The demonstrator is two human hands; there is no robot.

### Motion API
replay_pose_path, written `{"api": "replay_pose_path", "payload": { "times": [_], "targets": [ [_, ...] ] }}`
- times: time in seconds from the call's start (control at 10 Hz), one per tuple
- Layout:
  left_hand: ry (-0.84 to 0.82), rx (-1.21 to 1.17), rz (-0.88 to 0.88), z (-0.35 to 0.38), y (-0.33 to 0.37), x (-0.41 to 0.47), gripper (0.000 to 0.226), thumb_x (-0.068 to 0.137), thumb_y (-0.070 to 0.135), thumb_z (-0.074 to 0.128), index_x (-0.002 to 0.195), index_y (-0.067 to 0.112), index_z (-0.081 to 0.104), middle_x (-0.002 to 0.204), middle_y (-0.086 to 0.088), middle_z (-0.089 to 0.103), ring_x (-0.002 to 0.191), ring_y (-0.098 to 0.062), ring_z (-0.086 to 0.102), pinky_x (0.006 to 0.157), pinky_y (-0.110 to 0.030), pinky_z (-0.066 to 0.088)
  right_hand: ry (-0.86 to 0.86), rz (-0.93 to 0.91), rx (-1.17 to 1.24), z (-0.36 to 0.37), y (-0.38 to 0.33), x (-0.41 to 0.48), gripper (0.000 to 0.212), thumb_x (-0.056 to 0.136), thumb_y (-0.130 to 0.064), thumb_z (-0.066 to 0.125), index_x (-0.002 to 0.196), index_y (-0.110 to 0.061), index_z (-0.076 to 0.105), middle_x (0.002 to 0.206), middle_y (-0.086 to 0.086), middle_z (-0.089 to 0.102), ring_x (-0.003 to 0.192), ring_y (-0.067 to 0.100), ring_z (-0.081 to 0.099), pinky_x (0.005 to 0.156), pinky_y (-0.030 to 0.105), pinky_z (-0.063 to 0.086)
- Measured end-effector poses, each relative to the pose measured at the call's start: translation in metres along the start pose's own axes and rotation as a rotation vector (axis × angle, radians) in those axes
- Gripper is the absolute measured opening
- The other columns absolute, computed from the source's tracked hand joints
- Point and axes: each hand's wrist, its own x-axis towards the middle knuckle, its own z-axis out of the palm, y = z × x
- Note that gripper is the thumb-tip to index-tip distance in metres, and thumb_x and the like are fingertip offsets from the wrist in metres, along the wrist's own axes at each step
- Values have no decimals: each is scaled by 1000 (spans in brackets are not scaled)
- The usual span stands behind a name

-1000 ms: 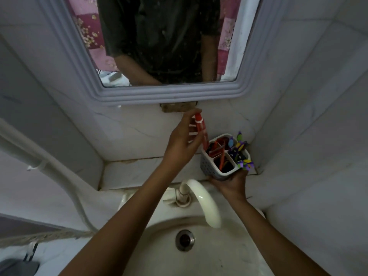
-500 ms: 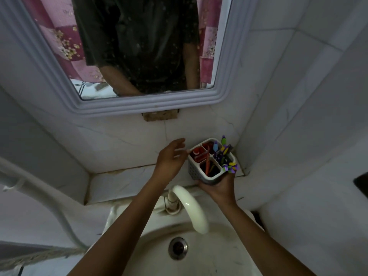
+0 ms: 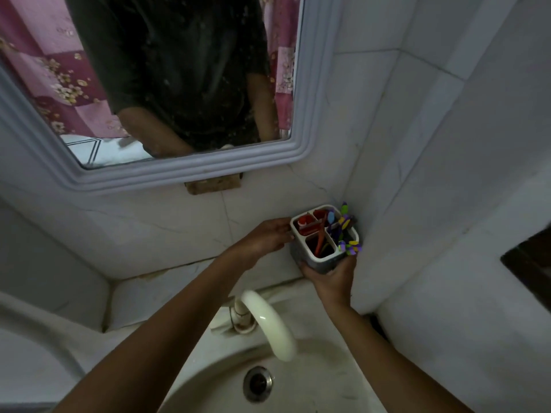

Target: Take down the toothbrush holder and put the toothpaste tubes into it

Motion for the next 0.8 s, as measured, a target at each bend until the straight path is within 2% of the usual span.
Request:
{"api": "replay_pose_path", "payload": {
  "times": [0.1,0.2,0.3,0.4,0.5,0.6,0.7,0.8],
  "targets": [
    [-35,-35,34,6,9,6,52,88,-13,47,137,5,49,132,-3,56,105,-11,58,69,-7,48,74,-2,-12,7,-3,0,109,56,-1,100,146,9,41,141,24,48,122,13,51,98,-9,32],
    [-63,-90,61,12,10,13,58,84,-21,43,138,1,46,133,-6,54,102,-9,59,70,-3,50,148,23,-32,15,-6,-2,118,56,0,99,152,12,32,144,28,40,130,19,41,116,12,36],
    [-61,-130,75,17,9,17,62,81,-24,41,139,0,45,142,-17,51,118,-17,52,75,-6,51,203,78,-71,22,-11,-3,124,55,-4,100,154,11,27,145,28,37,139,34,42,121,46,38],
    [-45,-112,62,21,12,13,61,82,-23,40,138,1,46,131,-8,56,112,-14,54,65,-3,48,196,99,-76,22,-9,-2,123,57,-2,98,155,11,26,144,28,36,137,34,43,121,44,38],
    [-35,-89,28,23,16,8,53,85,-17,44,133,4,52,115,-1,60,86,0,60,58,-2,46,138,114,-97,15,-11,-2,121,60,-3,98,156,10,26,142,27,37,135,32,45,119,41,42],
    [11,-20,-13,23,16,-1,38,89,-2,52,124,11,60,95,3,63,80,-2,60,61,-9,47,45,133,-128,6,-11,3,119,61,-5,98,156,7,26,144,27,36,136,39,49,116,37,45],
    [120,-23,-25,22,15,-21,38,87,7,59,124,16,57,108,-3,63,96,-15,57,75,-25,44,-54,156,-153,-13,-29,-2,124,60,-5,99,159,2,25,151,26,36,139,37,46,110,26,41],
    [207,-42,100,22,15,-43,47,85,11,60,131,9,54,113,-6,63,99,-19,59,69,-22,45,-87,182,-175,-31,-45,-11,117,66,-13,97,158,-2,26,152,26,39,141,42,46,110,40,47]
  ]
}}
